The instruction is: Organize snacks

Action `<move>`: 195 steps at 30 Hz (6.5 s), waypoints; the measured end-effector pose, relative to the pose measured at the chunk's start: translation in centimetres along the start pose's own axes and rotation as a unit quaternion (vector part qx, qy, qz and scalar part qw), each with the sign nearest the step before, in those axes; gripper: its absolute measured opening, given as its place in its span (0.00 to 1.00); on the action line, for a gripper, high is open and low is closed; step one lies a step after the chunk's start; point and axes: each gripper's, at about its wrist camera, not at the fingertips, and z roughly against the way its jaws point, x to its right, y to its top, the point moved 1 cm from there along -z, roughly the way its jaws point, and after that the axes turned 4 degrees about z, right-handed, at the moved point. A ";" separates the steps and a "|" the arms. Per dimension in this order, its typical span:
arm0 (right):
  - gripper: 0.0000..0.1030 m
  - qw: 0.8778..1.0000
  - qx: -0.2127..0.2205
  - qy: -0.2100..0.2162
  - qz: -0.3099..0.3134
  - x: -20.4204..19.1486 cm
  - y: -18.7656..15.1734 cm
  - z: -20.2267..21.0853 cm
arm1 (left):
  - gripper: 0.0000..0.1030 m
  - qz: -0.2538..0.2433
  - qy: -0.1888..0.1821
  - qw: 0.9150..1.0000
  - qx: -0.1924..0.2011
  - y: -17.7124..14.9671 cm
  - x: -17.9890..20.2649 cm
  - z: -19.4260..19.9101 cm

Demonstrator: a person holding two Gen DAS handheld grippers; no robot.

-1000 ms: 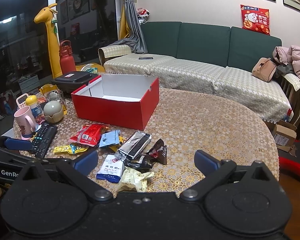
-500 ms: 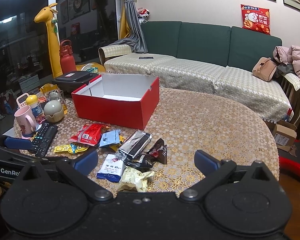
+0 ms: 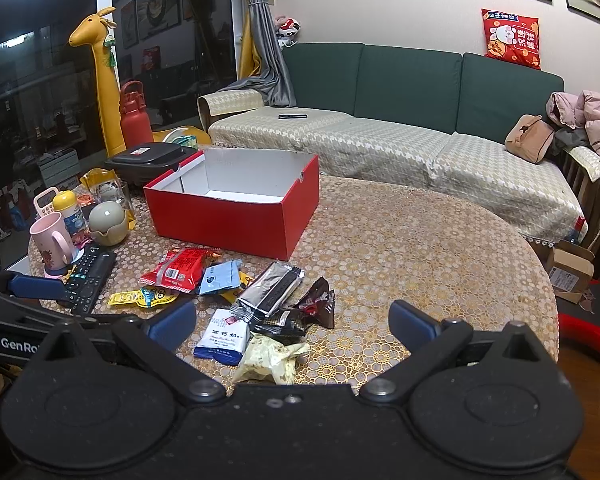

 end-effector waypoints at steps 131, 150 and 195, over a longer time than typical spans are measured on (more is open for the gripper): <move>0.48 0.993 -0.084 0.068 0.041 -1.4 15.1 -23.3 | 0.61 0.041 0.063 0.997 -0.003 20.1 -8.7 -16.7; 0.48 0.985 -0.133 0.060 0.095 -3.1 14.7 -32.9 | 0.62 0.003 0.099 0.993 -0.072 22.0 -9.9 -28.3; 0.85 0.993 -0.084 0.081 0.019 -0.6 15.5 -20.6 | 0.81 0.007 0.037 0.999 -0.016 19.4 -7.1 -15.3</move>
